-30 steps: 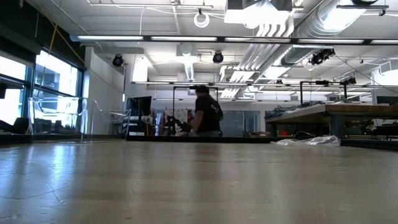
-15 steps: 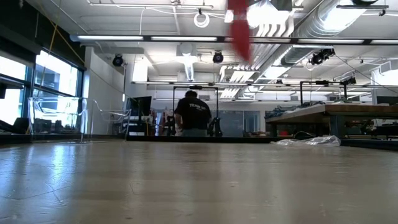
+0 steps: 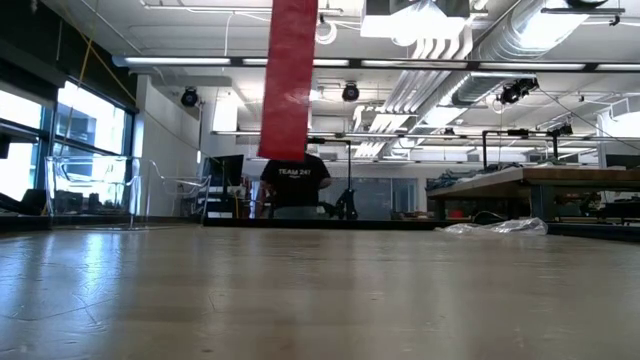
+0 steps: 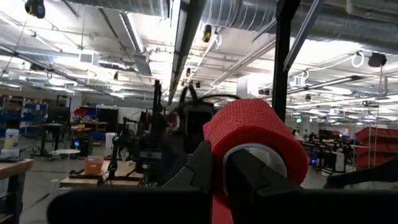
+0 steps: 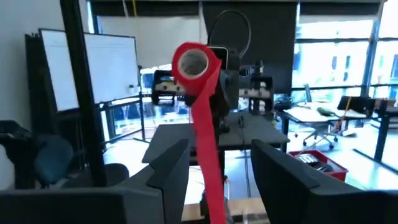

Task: Roll bandage
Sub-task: Roll the red bandage

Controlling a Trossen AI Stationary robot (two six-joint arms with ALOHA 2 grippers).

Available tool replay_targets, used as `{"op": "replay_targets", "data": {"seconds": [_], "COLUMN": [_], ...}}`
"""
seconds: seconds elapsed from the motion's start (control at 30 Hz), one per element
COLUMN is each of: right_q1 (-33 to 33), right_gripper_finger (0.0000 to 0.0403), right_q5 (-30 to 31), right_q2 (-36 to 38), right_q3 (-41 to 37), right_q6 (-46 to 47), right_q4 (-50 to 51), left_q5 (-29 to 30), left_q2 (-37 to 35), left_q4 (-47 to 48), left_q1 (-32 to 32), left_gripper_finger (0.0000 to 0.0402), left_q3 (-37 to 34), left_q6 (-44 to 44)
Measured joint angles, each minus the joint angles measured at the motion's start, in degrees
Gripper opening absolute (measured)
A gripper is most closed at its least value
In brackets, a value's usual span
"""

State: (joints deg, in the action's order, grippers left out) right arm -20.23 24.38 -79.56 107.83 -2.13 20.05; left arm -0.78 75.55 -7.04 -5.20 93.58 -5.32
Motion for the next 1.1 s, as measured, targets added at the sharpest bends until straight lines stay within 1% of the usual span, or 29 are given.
{"op": "replay_targets", "data": {"seconds": [0.1,0.17,0.23,0.33,0.43,0.53,0.6,0.67,0.77,0.87,0.97,1.0,1.03,1.1], "right_q1": [4.5,7.1,9.0,10.8,10.8,10.6,10.4,10.2,10.1,10.5,10.6,10.6,10.5,10.0], "right_gripper_finger": [0.0181,0.0192,0.0202,0.0213,0.0215,0.0215,0.0212,0.0198,0.0158,0.0096,0.0026,0.0014,0.0009,0.0012], "right_q5": [-7.7,-12.5,-14.7,-18.3,-19.6,-19.4,-16.5,-13.6,-12.8,-12.8,-12.7,-12.3,-11.0,-6.3], "right_q2": [-4.7,-7.6,-10.6,-15.1,-18.8,-19.5,-20.5,-21.7,-22.9,-23.7,-24.3,-24.3,-24.1,-23.4], "right_q3": [7.1,12.2,16.9,23.1,27.2,24.9,24.5,24.5,24.5,24.6,24.5,24.5,24.5,24.5], "right_q6": [4.6,5.9,6.0,3.7,-0.1,-3.2,-4.7,-6.7,-8.4,-8.9,-11.2,-12.7,-14.1,-16.7], "right_q4": [3.6,7.0,11.2,17.1,19.5,15.7,14.9,14.8,14.2,14.1,14.7,14.7,14.6,14.4], "left_q5": [0.0,0.1,0.1,0.2,0.2,0.2,0.2,0.2,0.2,0.2,0.1,-0.1,-0.3,-0.6], "left_q2": [0.5,0.8,1.0,1.5,1.6,1.5,1.5,1.5,1.5,1.5,1.5,1.5,1.5,1.5], "left_q4": [0.0,0.0,-0.1,-0.1,0.1,-0.3,-0.3,-0.1,0.0,0.7,1.8,1.8,1.7,1.4], "left_q1": [0.0,0.0,0.0,0.0,0.0,0.0,0.0,0.0,0.0,0.0,0.0,0.0,0.0,-0.1], "left_gripper_finger": [0.0014,0.0014,0.0014,0.0014,0.0014,0.0014,0.0014,0.0014,0.0014,0.0014,0.0014,0.0014,0.0014,0.0014], "left_q3": [0.0,0.0,0.0,0.0,0.0,0.0,0.0,0.0,0.0,0.0,0.0,0.0,0.0,0.0], "left_q6": [-0.1,-0.2,-1.1,-2.1,-2.2,-3.1,-3.2,-3.9,-5.2,-7.0,-9.5,-10.2,-10.7,-11.3]}}
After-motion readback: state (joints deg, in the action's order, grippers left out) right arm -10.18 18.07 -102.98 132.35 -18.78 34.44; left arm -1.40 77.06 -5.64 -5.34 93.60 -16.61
